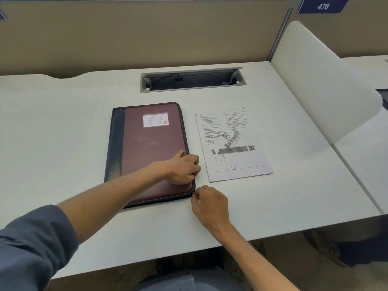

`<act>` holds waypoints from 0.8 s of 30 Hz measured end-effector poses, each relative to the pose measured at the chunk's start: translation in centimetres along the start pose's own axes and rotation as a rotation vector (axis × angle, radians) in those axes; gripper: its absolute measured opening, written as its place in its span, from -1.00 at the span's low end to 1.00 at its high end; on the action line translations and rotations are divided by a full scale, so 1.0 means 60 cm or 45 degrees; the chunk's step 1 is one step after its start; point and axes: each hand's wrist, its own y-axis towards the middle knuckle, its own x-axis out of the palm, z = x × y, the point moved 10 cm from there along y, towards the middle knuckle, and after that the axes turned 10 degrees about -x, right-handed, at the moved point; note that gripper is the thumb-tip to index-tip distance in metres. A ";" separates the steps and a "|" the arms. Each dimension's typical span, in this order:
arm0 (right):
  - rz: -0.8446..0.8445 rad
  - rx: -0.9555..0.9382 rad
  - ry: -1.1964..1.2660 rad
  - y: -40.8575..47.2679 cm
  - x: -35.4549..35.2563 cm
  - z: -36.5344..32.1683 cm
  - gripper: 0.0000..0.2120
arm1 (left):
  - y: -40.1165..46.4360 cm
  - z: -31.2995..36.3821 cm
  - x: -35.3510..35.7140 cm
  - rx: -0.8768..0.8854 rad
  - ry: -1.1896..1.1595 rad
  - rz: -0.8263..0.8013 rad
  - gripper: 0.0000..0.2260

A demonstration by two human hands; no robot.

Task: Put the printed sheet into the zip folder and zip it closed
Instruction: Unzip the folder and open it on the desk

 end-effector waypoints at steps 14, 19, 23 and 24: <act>0.037 -0.190 0.066 -0.021 0.035 -0.110 -0.83 | -0.024 0.003 -0.042 0.035 -0.267 0.004 -0.85; 0.005 -0.314 0.083 -0.008 0.053 -0.184 -0.77 | -0.042 0.003 -0.073 0.051 -0.339 0.063 -0.88; -0.010 -0.430 0.096 0.000 0.080 -0.241 -0.77 | -0.060 0.001 -0.097 0.061 -0.422 0.103 -0.89; -0.022 -0.454 0.097 0.000 0.088 -0.254 -0.77 | -0.065 0.000 -0.103 0.065 -0.441 0.111 -0.89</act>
